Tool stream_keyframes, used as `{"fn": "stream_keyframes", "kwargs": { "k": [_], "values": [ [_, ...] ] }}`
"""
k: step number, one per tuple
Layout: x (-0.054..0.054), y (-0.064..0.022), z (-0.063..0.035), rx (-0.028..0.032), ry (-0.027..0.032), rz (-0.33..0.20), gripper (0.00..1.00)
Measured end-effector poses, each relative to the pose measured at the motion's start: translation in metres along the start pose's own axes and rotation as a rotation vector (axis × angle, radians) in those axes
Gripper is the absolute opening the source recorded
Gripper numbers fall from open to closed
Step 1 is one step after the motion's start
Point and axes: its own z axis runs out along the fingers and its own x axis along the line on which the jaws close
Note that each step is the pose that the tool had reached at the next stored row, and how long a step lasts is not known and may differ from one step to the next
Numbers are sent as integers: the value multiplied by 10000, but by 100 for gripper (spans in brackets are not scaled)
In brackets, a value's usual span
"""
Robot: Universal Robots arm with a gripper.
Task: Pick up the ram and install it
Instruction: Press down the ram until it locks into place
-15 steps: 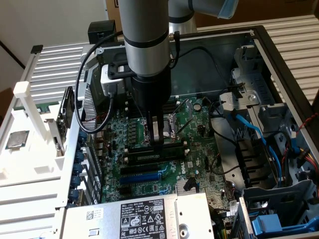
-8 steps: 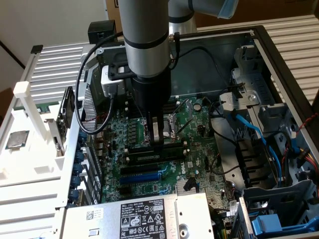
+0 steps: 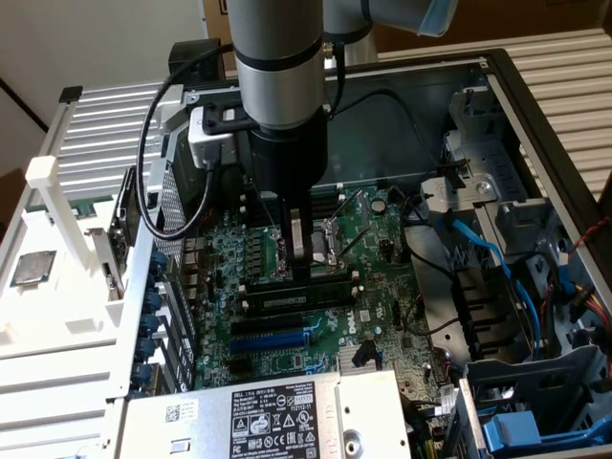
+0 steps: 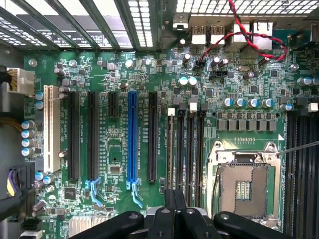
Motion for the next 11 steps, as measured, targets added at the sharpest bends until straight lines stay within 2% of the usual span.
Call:
{"fn": "stream_keyframes", "kwargs": {
  "k": [5, 8, 11],
  "values": [
    [0, 0, -2, -6, 26, 697, 10],
    [0, 0, -2, -11, 39, 1299, 10],
    [0, 0, -2, -19, 60, 2231, 10]
  ]
}}
